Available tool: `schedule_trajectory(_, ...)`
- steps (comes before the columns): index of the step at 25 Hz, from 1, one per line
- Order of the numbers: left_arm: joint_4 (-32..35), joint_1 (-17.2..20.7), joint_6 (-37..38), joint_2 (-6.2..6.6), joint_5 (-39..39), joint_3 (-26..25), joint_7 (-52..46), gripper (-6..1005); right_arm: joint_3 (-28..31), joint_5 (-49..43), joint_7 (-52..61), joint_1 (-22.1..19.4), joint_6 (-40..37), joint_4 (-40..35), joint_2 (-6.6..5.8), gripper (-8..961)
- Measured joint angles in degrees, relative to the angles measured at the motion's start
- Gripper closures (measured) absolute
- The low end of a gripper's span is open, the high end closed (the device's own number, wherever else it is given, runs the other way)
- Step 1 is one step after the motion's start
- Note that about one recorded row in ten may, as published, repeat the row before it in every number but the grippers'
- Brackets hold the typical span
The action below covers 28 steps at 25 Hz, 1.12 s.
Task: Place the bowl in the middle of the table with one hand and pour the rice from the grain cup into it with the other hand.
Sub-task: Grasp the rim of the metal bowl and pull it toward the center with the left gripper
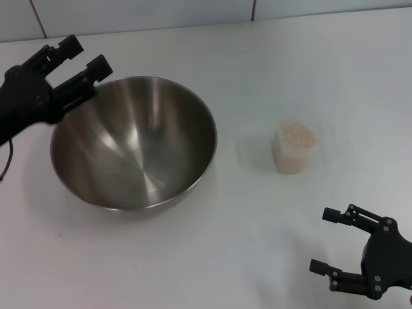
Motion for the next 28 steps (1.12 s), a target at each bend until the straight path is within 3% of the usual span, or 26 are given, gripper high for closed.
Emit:
schedule_trajectory(1, 2.8, 0.7, -2.9, -0.17, 2.6, -0.6, -2.0, 223, 0.0, 0.1, 0.0, 0.0, 0.0, 0.0, 0.0, 119)
schedule_trajectory(2, 13.7, 3.1, -13.3, -1.35, 15.5, -3.1, -12.1, 224, 0.0, 0.2, 0.0, 0.0, -0.1, 0.0, 0.0, 119)
schedule_trajectory(3, 13.7, 3.1, -13.3, -1.35, 15.5, -3.1, -12.1, 225, 0.0, 0.2, 0.0, 0.0, -0.1, 0.0, 0.0, 119)
schedule_trajectory(6, 23.0, 3.9, -19.7, -3.2, 35.2, -7.2, -29.6, 229, 0.0, 0.2, 0.1, 0.0, -0.1, -0.1, 0.0, 119)
schedule_trajectory(7, 26.7, 3.3, -20.4, -4.53, 49.3, -10.4, -42.5, 230, 0.0, 0.2, 0.1, 0.0, -0.1, -0.2, 0.0, 118)
schedule_trajectory(8, 26.7, 3.3, -20.4, -4.53, 49.3, -10.4, -42.5, 231, 0.0, 0.3, 0.1, 0.0, -0.1, -0.4, 0.0, 118)
schedule_trajectory(12, 32.0, 1.3, -13.9, -7.98, 72.3, -16.0, -57.8, 236, 0.0, 0.2, 1.2, -0.4, -0.1, -2.7, 0.53, 118)
schedule_trajectory(20, 30.9, -0.9, -11.0, -8.02, 78.7, -17.4, -60.2, 245, 0.0, -0.1, 2.1, -0.6, -0.1, -3.7, 0.83, 118)
schedule_trajectory(28, 24.6, -4.9, -9.6, -7.81, 80.9, -17.7, -60.0, 254, 0.0, -0.2, 2.1, -0.6, 0.0, -3.7, 0.94, 118)
